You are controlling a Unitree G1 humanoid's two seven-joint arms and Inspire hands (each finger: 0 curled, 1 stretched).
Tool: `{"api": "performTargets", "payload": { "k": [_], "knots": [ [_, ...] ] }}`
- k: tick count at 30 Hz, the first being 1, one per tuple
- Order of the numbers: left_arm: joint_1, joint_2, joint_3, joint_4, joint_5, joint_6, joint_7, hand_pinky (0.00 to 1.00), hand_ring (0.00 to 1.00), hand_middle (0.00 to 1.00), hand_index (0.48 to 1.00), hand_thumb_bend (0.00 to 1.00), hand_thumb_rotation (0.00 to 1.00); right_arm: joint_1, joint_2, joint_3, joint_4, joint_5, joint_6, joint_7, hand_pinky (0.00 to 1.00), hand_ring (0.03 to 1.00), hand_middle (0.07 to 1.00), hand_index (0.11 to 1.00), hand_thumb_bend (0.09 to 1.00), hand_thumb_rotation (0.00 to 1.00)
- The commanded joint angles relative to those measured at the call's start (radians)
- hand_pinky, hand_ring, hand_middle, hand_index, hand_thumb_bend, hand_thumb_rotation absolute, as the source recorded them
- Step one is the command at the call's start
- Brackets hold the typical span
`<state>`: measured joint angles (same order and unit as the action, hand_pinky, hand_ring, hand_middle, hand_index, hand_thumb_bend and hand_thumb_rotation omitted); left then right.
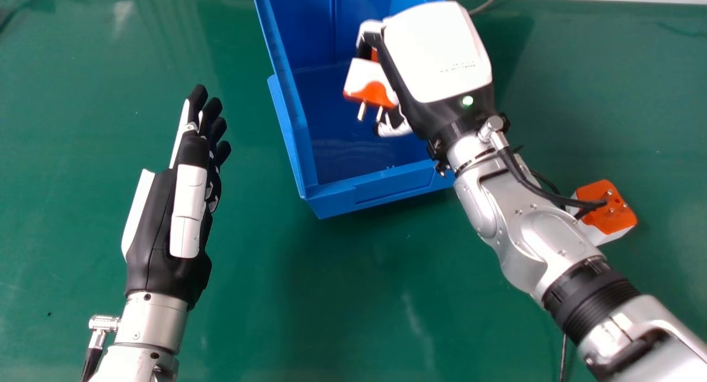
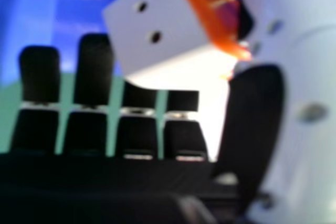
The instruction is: Pick all objects and put in blue box
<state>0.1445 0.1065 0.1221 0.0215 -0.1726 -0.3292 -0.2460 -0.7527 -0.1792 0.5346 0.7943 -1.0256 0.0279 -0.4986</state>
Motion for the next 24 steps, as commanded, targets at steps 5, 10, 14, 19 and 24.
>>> {"api": "performTargets", "payload": {
  "k": [5,10,14,19,24],
  "knots": [
    [-0.001,-0.008,-0.006,-0.014,-0.001,-0.024,0.002,1.0,1.0,1.0,1.0,0.84,1.0,-0.101,0.009,0.021,0.138,0.024,-0.015,-0.038,0.3,0.388,0.476,0.519,0.515,0.0],
    [-0.002,-0.006,-0.007,-0.014,-0.002,-0.019,0.001,1.0,1.0,1.0,1.0,0.84,1.0,-0.129,0.013,0.041,0.216,0.027,-0.038,-0.06,0.28,0.381,0.47,0.521,0.515,0.0],
    [0.002,-0.002,-0.008,-0.019,-0.004,-0.01,-0.001,1.0,1.0,1.0,1.0,0.84,1.0,-0.141,0.021,0.054,0.251,0.03,-0.045,-0.077,0.28,0.377,0.468,0.524,0.514,0.0],
    [0.002,-0.002,-0.01,-0.02,0.0,-0.013,0.001,1.0,1.0,1.0,1.0,0.83,1.0,-0.141,0.018,0.072,0.256,0.028,-0.036,-0.084,0.27,0.373,0.465,0.525,0.514,0.0],
    [0.001,-0.002,-0.012,-0.021,0.004,-0.012,0.004,1.0,1.0,1.0,1.0,0.83,1.0,-0.126,0.012,0.122,0.208,-0.024,0.082,-0.02,0.27,0.372,0.466,0.527,0.514,0.0]
  ]
}}
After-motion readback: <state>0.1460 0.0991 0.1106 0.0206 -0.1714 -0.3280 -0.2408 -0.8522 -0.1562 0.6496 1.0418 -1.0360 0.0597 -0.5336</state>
